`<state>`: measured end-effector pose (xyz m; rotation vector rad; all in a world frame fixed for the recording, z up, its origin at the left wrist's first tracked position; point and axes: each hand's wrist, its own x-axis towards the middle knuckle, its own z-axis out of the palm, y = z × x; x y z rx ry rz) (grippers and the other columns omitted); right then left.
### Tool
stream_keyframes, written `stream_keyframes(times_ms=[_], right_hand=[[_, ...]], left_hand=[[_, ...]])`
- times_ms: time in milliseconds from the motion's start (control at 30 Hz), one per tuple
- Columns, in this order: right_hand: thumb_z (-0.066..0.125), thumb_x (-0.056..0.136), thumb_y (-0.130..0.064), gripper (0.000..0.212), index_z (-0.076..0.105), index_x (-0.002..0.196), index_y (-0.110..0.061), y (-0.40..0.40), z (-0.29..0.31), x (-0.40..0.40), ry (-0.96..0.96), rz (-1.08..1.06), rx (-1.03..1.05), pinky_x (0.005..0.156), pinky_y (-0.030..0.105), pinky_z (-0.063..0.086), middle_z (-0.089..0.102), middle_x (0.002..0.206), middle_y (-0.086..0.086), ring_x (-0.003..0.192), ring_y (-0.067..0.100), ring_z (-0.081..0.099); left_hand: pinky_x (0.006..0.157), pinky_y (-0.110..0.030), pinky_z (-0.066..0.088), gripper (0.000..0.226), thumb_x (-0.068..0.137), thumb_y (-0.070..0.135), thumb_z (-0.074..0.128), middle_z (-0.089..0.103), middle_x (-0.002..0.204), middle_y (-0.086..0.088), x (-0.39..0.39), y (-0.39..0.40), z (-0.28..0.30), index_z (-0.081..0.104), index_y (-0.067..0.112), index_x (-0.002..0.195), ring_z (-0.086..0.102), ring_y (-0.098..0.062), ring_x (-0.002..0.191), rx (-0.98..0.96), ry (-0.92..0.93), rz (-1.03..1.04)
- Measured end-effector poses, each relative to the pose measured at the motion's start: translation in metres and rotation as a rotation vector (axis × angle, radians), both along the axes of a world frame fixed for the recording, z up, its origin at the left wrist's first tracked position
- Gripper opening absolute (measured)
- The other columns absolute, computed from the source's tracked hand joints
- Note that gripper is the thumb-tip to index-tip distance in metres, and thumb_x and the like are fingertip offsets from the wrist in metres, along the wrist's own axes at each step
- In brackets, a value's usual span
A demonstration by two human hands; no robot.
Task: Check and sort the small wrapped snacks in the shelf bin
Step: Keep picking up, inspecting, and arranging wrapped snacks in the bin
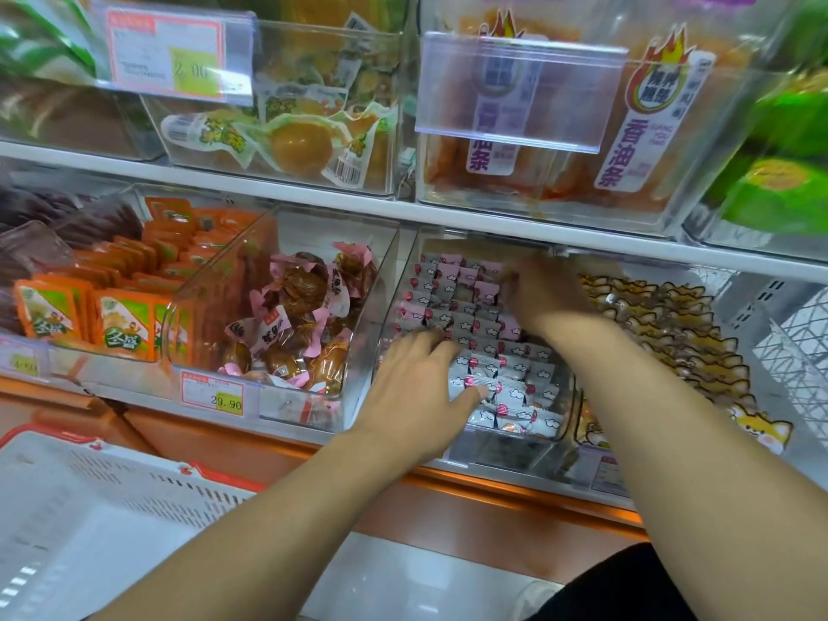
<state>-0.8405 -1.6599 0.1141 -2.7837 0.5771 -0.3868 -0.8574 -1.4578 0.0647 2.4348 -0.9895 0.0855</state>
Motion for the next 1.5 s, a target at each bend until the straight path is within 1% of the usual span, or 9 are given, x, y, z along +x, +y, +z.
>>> stream_keyframes(times_ms=[267,400,533,700,833,1067,1200,1300,1500], right_hand=[[0.058,0.098,-0.018,0.021,0.073,0.114,-0.016,0.011,-0.014,0.004,0.145,-0.046,-0.194,0.097,0.044,0.055,0.070,0.120,0.007,0.107,0.027,0.066],[0.050,0.099,-0.013,0.021,0.064,0.085,-0.020,0.020,-0.003,-0.002,-0.192,-0.073,0.057,0.081,0.039,0.055,0.066,0.094,0.003,0.087,0.022,0.064],[0.049,0.104,-0.023,0.020,0.060,0.095,-0.009,0.025,0.010,-0.018,-0.481,-0.187,0.244,0.060,0.021,0.042,0.060,0.086,0.004,0.079,0.023,0.061],[0.052,0.099,-0.001,0.014,0.064,0.103,-0.007,0.057,0.016,-0.058,-0.746,-0.185,1.418,0.074,0.032,0.062,0.075,0.096,0.007,0.089,0.020,0.073],[0.057,0.097,-0.002,0.024,0.058,0.119,0.006,0.079,0.013,-0.077,-0.506,-0.116,1.765,0.073,0.033,0.063,0.074,0.107,0.019,0.099,0.027,0.074],[0.058,0.099,-0.008,0.005,0.062,0.101,-0.009,0.087,0.009,-0.088,-0.340,-0.051,1.813,0.067,0.034,0.063,0.078,0.093,0.012,0.085,0.023,0.075],[0.076,0.082,-0.027,0.041,0.066,0.113,-0.003,0.084,0.011,-0.091,-0.126,0.085,1.809,0.072,0.031,0.062,0.076,0.106,0.017,0.094,0.030,0.076],[0.077,0.077,-0.010,0.034,0.059,0.105,-0.005,0.082,0.006,-0.092,-0.103,0.158,1.729,0.075,0.030,0.063,0.075,0.107,0.018,0.095,0.026,0.075],[0.078,0.076,0.008,0.043,0.060,0.111,-0.009,0.083,0.005,-0.096,-0.230,0.385,1.376,0.079,0.023,0.058,0.074,0.113,0.007,0.104,0.019,0.072]], left_hand=[[0.115,-0.030,0.026,0.064,0.094,0.059,0.056,0.046,0.146,0.001,-0.001,0.005,0.002,0.049,0.021,0.144,0.034,-0.017,0.137,-0.026,0.023,-0.020],[0.111,-0.023,0.024,0.061,0.094,0.055,0.060,0.045,0.148,0.004,-0.004,0.011,0.006,0.049,0.022,0.144,0.032,-0.012,0.139,-0.091,0.058,-0.029],[0.108,-0.020,0.032,0.055,0.094,0.041,0.067,0.051,0.144,0.010,-0.007,0.018,0.017,0.048,0.025,0.144,0.045,-0.006,0.133,-0.308,0.176,0.010],[0.069,-0.012,0.056,0.042,0.086,0.035,0.076,0.066,0.119,0.015,-0.008,0.038,0.035,0.056,0.033,0.123,0.068,0.001,0.098,-0.745,0.547,0.111],[0.075,-0.029,0.062,0.044,0.077,0.034,0.075,0.078,0.101,-0.008,-0.008,0.057,0.038,0.067,0.014,0.116,0.076,-0.027,0.090,-0.902,0.800,0.092],[0.081,-0.027,0.061,0.035,0.081,0.022,0.074,0.077,0.105,-0.013,-0.009,0.079,0.039,0.070,0.008,0.113,0.075,-0.029,0.094,-0.964,0.845,0.087],[0.083,-0.024,0.058,0.036,0.081,0.002,0.077,0.075,0.112,-0.008,-0.009,0.091,0.038,0.071,0.014,0.113,0.074,-0.023,0.102,-0.884,0.787,0.040],[0.090,-0.029,0.058,0.043,0.082,-0.011,0.072,0.073,0.119,-0.008,-0.009,0.094,0.036,0.069,0.016,0.115,0.072,-0.024,0.109,-0.851,0.801,0.040],[0.085,-0.037,0.061,0.041,0.089,0.013,0.069,0.069,0.123,-0.023,-0.009,0.091,0.040,0.061,-0.001,0.127,0.068,-0.043,0.111,-1.023,1.352,0.014]])
